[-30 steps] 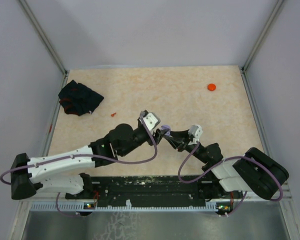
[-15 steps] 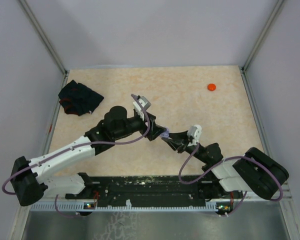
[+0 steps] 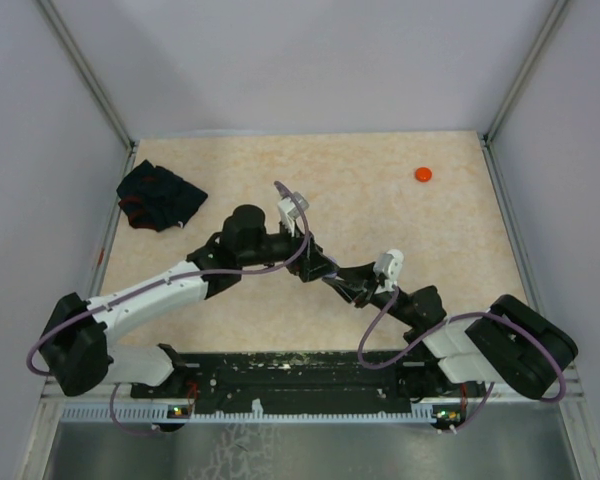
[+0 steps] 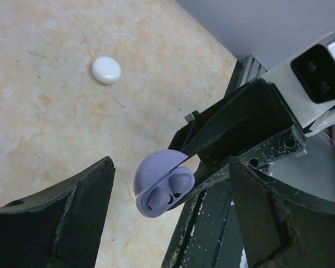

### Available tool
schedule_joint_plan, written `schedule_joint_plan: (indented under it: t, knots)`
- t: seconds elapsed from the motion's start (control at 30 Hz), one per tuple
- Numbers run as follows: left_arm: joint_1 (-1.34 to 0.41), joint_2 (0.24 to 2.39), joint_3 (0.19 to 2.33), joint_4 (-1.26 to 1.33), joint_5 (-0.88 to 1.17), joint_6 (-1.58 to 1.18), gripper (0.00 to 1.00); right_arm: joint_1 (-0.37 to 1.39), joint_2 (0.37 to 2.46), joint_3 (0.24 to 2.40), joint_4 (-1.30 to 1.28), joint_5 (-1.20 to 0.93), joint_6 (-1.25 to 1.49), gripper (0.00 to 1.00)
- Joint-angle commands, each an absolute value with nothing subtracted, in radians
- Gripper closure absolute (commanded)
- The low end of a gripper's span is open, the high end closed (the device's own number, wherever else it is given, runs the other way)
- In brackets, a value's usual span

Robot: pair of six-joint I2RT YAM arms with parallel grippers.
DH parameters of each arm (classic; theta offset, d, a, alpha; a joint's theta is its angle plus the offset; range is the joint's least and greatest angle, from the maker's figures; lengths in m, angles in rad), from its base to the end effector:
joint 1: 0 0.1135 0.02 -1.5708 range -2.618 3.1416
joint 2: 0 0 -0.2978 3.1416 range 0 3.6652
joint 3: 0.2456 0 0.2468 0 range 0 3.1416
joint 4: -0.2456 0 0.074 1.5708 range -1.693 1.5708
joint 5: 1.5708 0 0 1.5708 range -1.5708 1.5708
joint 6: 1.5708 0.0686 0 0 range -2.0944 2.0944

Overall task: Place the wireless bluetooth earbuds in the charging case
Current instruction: Close the charging case.

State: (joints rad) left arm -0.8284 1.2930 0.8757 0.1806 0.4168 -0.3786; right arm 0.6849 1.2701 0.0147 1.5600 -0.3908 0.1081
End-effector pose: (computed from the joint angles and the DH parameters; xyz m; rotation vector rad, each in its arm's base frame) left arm 0.1921 -0.2505 0.3257 0.7472 1.8181 -1.2042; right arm 0.1339 0.1431 0.2302 -0.7061 1.1469 0.9217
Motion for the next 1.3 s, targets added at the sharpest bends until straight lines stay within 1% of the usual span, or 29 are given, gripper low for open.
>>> schedule_joint_plan:
  t: [0.0, 0.23, 0.53, 0.77, 0.93, 1.17, 1.27]
  knots:
    - [-0.822, 1.318, 0.856, 0.235, 0.502, -0.418, 0.14, 0.687, 1.253, 0.041, 1.724, -0.400, 0.121, 1.00]
    - [-0.821, 1.331, 0.848, 0.299, 0.603, -0.424, 0.22, 0.687, 1.258, 0.043, 1.723, -0.394, 0.120, 1.00]
    - [-0.817, 1.286, 0.825, 0.356, 0.674, -0.428, 0.30, 0.687, 1.267, 0.043, 1.724, -0.382, 0.124, 1.00]
    - [-0.813, 1.268, 0.828, 0.342, 0.686, -0.419, 0.31, 0.688, 1.281, 0.049, 1.723, -0.379, 0.132, 1.00]
    - [-0.780, 1.231, 0.841, 0.246, 0.593, -0.383, 0.27, 0.686, 1.300, 0.057, 1.722, -0.368, 0.163, 1.00]
    - [-0.698, 1.163, 0.939, -0.089, 0.376, -0.246, 0.24, 0.686, 1.320, 0.077, 1.663, -0.317, 0.270, 1.00]
    - [-0.675, 1.146, 0.992, -0.212, 0.258, -0.170, 0.22, 0.683, 1.287, 0.078, 1.579, -0.299, 0.335, 1.00]
